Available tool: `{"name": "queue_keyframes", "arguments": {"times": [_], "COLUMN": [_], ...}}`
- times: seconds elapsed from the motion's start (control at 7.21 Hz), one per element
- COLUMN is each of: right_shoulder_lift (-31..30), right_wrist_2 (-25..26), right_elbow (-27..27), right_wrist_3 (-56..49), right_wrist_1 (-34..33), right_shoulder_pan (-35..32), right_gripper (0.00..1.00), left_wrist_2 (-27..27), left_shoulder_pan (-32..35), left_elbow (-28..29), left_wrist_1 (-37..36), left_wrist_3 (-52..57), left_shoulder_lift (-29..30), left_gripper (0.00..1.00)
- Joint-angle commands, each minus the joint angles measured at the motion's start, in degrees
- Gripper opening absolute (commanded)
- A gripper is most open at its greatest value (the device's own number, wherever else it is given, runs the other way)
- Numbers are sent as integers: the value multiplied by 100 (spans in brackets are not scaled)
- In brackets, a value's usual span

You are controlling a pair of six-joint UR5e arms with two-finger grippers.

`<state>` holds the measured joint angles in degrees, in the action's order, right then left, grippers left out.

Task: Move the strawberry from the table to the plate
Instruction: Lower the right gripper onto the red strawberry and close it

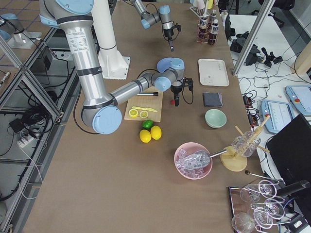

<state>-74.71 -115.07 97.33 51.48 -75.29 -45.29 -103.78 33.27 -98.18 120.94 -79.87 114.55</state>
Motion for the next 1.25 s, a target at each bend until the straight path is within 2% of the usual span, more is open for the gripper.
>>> {"name": "queue_keyframes", "arguments": {"times": [0.0, 0.42, 0.55, 0.69, 0.83, 1.11], "right_shoulder_lift": [9, 97, 97, 89, 97, 228], "right_wrist_2": [143, 239, 300, 397, 389, 372], "right_elbow": [-451, -435, -426, -374, -373, -225], "right_wrist_3": [273, 582, 609, 879, 1056, 1127], "right_wrist_1": [627, 647, 647, 655, 656, 595], "right_shoulder_pan": [187, 398, 424, 442, 468, 477], "right_gripper": [92, 89, 79, 46, 0, 0], "left_wrist_2": [7, 7, 7, 7, 7, -2], "left_shoulder_pan": [4, 13, 39, 39, 39, 48], "left_elbow": [-34, -35, -35, -35, -35, -35], "left_wrist_1": [0, 0, 0, 0, 0, 0], "left_wrist_3": [7, 7, 7, 7, 7, 16], "left_shoulder_lift": [-11, -11, -11, -11, -11, -11], "left_gripper": [98, 98, 98, 98, 98, 98]}}
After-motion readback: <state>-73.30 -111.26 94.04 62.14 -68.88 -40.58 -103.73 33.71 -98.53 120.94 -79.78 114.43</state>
